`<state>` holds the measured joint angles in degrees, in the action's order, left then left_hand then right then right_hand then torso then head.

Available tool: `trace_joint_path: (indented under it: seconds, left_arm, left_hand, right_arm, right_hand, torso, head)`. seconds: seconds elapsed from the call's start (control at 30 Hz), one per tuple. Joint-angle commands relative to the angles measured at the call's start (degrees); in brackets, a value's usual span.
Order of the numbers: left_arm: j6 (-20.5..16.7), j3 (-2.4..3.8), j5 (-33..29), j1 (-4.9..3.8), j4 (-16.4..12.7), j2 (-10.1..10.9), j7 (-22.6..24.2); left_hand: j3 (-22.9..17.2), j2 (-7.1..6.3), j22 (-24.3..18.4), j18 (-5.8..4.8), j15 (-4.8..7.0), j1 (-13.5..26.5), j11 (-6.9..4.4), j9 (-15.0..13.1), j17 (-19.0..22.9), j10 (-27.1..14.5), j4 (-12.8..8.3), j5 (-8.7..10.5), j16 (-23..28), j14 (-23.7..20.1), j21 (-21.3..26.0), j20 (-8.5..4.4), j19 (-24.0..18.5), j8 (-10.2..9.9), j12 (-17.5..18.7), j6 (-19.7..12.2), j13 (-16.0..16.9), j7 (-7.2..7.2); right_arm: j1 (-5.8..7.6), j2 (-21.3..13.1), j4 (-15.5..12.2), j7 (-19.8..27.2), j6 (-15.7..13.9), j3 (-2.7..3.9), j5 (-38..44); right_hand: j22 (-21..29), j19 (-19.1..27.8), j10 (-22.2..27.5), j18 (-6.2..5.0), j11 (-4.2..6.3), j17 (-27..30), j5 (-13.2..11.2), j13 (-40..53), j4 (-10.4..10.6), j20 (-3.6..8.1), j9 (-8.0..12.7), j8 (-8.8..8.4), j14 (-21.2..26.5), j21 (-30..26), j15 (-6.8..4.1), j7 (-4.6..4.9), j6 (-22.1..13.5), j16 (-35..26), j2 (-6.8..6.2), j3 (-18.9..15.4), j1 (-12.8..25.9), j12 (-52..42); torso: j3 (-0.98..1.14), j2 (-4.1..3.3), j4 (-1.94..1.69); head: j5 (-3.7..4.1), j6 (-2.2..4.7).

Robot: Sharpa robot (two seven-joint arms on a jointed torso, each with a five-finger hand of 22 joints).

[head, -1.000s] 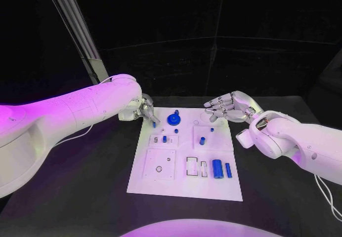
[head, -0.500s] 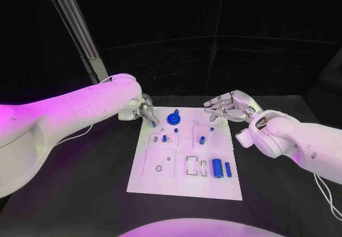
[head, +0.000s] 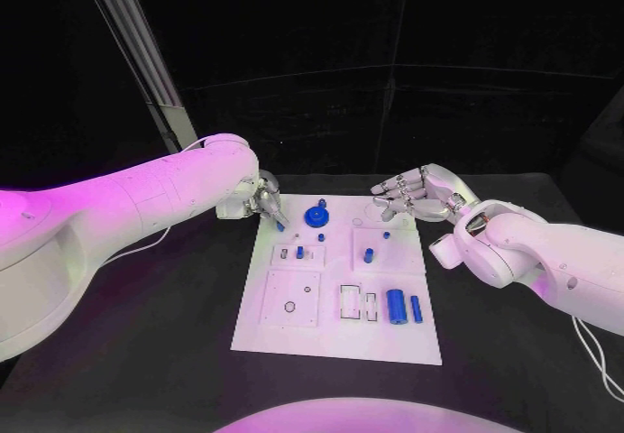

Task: Assemble the parts on the task board

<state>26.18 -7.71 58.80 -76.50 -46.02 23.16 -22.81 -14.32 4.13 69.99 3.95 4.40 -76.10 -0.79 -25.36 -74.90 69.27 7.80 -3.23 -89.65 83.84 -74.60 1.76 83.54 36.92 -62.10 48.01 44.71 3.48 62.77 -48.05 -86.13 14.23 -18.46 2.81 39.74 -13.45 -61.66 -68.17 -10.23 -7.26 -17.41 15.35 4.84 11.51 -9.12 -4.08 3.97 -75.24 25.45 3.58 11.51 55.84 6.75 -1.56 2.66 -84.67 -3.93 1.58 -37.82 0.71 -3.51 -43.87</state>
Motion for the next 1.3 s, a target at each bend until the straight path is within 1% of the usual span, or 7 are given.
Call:
trace_joint_path:
  seconds: [0.03,0.17,0.27,0.43,0.83,1.07,1.3]
  left_arm:
    - [-0.5,-0.02,-0.3,0.05,-0.3,0.2,1.2]
    - [-2.0,-0.02,-1.8,0.05,-1.3,1.2,1.6]
    - [-3.9,-0.02,-2.7,0.03,-2.9,2.4,1.9]
    - [-7.4,-0.02,-3.6,-0.1,-6.3,5.0,2.0]
    - [-16.7,-0.16,-4.2,0.0,-20.3,13.0,2.4]
    - [-21.5,-0.5,-0.1,1.29,-27.5,17.0,3.7]
    - [-23.5,-0.67,1.9,2.52,-31.2,18.9,4.3]
  left_hand:
    - [-6.1,-0.63,0.0,0.47,0.22,-0.6,-0.09,-0.3,-15.1,0.0,-2.3,-0.99,-0.4,6.2,0.4,-0.36,0.2,0.6,0.4,-0.4,-0.2,0.2]
    - [-15.9,-3.44,0.0,0.51,-0.12,3.0,-0.01,-1.1,-15.1,0.7,-3.9,-1.7,-0.4,6.2,0.7,-0.19,0.2,1.8,0.4,-0.4,-0.2,0.34]
    - [-20.9,-5.12,0.0,0.49,0.04,5.9,-0.08,-1.8,-15.1,1.3,-5.0,-2.42,-0.4,6.2,0.7,-0.1,0.3,2.8,0.1,-0.5,0.1,0.33]
    - [-24.0,-6.04,0.1,0.48,0.18,8.0,-0.18,-2.4,-15.1,1.9,-6.0,-3.26,-0.4,6.2,0.8,-0.16,0.3,3.7,-0.2,-0.4,0.5,0.06]
    - [-26.0,-6.95,0.2,0.46,0.29,9.2,-0.33,-2.8,-15.1,2.0,-7.1,-4.06,-0.4,6.2,0.8,-0.27,0.4,4.4,0.3,-0.2,-0.2,-0.19]
    - [-26.3,-7.93,0.3,0.44,0.33,9.3,-0.43,-3.0,-15.1,1.8,-7.6,-3.89,-0.4,6.2,0.8,-0.3,0.5,4.8,1.1,0.0,-1.4,-0.32]
    - [-26.2,-8.65,0.5,0.41,0.4,9.3,-0.55,-3.1,-15.1,2.2,-8.0,-3.78,-0.4,6.2,0.7,-0.34,0.5,5.0,1.1,0.2,-1.3,-0.48]
  right_arm:
    - [0.1,0.0,-0.1,0.6,0.5,0.04,-0.2]
    - [0.1,0.0,-0.1,0.6,0.6,0.04,-0.2]
    - [0.1,-0.1,-0.1,0.6,0.7,0.04,-0.2]
    - [0.1,-0.2,0.0,0.5,0.8,0.04,-0.2]
    - [0.1,-0.6,0.1,0.4,0.9,0.03,-0.2]
    - [0.09,-0.6,0.2,0.4,1.0,0.02,-0.2]
    - [0.09,-0.4,0.4,0.4,1.1,0.02,-0.2]
  right_hand:
    - [0.1,0.1,0.3,-0.19,-0.09,0.1,0.2,-0.1,-0.1,-0.26,-0.1,-0.17,0.2,-0.2,-0.03,0.1,-0.4,-0.2,0.27,0.3,0.0,-0.3]
    - [0.1,0.1,0.3,-0.19,-0.09,0.1,0.2,-0.1,-0.1,-0.26,-0.1,-0.17,0.2,-0.2,-0.03,0.1,-0.4,-0.2,0.27,0.3,0.0,-0.3]
    - [0.1,0.1,0.3,-0.19,-0.09,0.1,0.2,-0.1,-0.1,-0.26,-0.1,-0.17,0.2,-0.2,-0.03,0.1,-0.4,-0.2,0.27,0.3,0.0,-0.3]
    - [0.1,0.1,0.3,-0.19,-0.09,0.1,0.2,-0.1,-0.1,-0.26,-0.1,-0.17,0.2,-0.2,-0.03,0.1,-0.4,-0.2,0.27,0.3,0.0,-0.3]
    - [0.1,0.1,0.3,-0.18,-0.11,0.1,0.2,-0.1,-0.1,-0.28,-0.1,-0.17,0.2,-0.3,-0.01,0.12,-0.5,-0.3,0.29,0.4,0.1,-0.4]
    - [0.1,0.1,0.3,-0.18,-0.12,0.1,0.3,-0.2,0.0,-0.29,-0.1,-0.17,0.2,-0.3,0.01,0.14,-0.5,-0.3,0.33,0.4,0.2,-0.4]
    - [0.1,0.1,0.3,-0.18,-0.12,0.1,0.3,-0.2,0.0,-0.29,-0.1,-0.17,0.2,-0.3,0.01,0.14,-0.5,-0.3,0.33,0.4,0.2,-0.4]
  torso:
    - [0.02,0.05,-0.06]
    - [0.0,0.1,-0.16]
    - [0.02,0.13,-0.26]
    - [0.05,0.22,-0.41]
    - [0.12,0.34,-0.65]
    - [0.2,0.49,-0.91]
    - [0.16,0.37,-0.78]
  head:
    - [-0.04,-0.05]
    - [0.01,-0.05]
    - [0.0,-0.04]
    - [-0.09,-0.15]
    - [-0.61,-0.21]
    - [-0.48,-0.33]
    - [-0.62,-0.28]
